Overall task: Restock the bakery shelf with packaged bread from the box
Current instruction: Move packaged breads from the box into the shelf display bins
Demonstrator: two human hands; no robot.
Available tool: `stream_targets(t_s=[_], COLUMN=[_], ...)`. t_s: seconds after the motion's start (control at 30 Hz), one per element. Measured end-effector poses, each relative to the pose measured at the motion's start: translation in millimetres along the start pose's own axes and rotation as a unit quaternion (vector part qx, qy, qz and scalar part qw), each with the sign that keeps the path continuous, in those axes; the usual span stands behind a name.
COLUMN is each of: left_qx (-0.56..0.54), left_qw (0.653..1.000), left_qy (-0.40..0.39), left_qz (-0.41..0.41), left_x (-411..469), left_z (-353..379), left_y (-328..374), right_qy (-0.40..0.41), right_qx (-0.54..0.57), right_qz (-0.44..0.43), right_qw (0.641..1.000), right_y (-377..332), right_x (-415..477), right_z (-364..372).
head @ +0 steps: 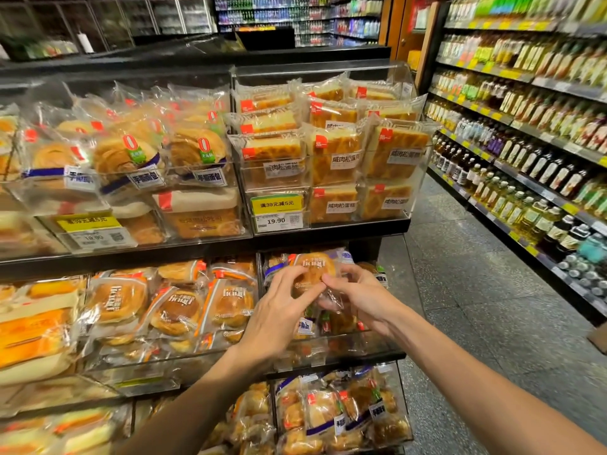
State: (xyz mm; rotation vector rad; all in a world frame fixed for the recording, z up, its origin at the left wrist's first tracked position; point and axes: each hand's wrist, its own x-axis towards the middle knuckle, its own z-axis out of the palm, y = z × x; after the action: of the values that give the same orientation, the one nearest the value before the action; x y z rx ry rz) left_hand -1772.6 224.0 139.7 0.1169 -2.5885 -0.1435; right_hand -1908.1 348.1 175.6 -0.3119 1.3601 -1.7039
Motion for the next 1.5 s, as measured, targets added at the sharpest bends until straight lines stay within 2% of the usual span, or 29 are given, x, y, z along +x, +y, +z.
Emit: stream_targets(t_s=[0.2,0.33,0.53,0.63,0.8,0.9,1.03,1.13,1.27,1.4,1.5], left_qx=[0.063,0.074,0.111,0.131,0.087,0.061,0.056,0.070,-0.009,-0.031,-0.036], left_qw=[0.997,0.995,0.993,0.991,0.994,0.996,0.996,0.995,0.994,0.998,0.993], left_qy=[0.017,0.025,0.040,0.016,-0.023,-0.029,-0.059,-0.066,-0.111,-0.045,0.007], left_qz=[0.043,0.055,0.010,0.010,-0.054,-0.063,-0.032,-0.007,-0.014,-0.041,-0.112], left_x=[0,-11,-48,-62,-61,-51,-55,-62,-63,-70,-96], left_z=[1,-18,-59,-71,-74,-67,-62,-71,-89,-138,-198], left_y=[-13,-25,-52,-74,-90,-96,-114,-120,-125,-131,-141], right_qy=[0.062,0.057,0.016,0.002,0.053,0.102,0.155,0.163,0.224,0.219,0.146], right_qx=[-0.144,-0.319,-0.419,-0.482,-0.500,-0.542,-0.563,-0.572,-0.575,-0.584,-0.603], right_qz=[-0.062,-0.141,-0.205,-0.214,-0.220,-0.226,-0.251,-0.221,-0.245,-0.317,-0.378], right_qw=[0.986,0.935,0.884,0.850,0.836,0.803,0.772,0.773,0.748,0.715,0.687], right_y=[8,15,37,50,60,61,67,64,58,51,55], right_x=[9,10,13,26,40,46,39,30,14,-8,-21], right_z=[13,21,66,92,120,123,127,130,143,177,220])
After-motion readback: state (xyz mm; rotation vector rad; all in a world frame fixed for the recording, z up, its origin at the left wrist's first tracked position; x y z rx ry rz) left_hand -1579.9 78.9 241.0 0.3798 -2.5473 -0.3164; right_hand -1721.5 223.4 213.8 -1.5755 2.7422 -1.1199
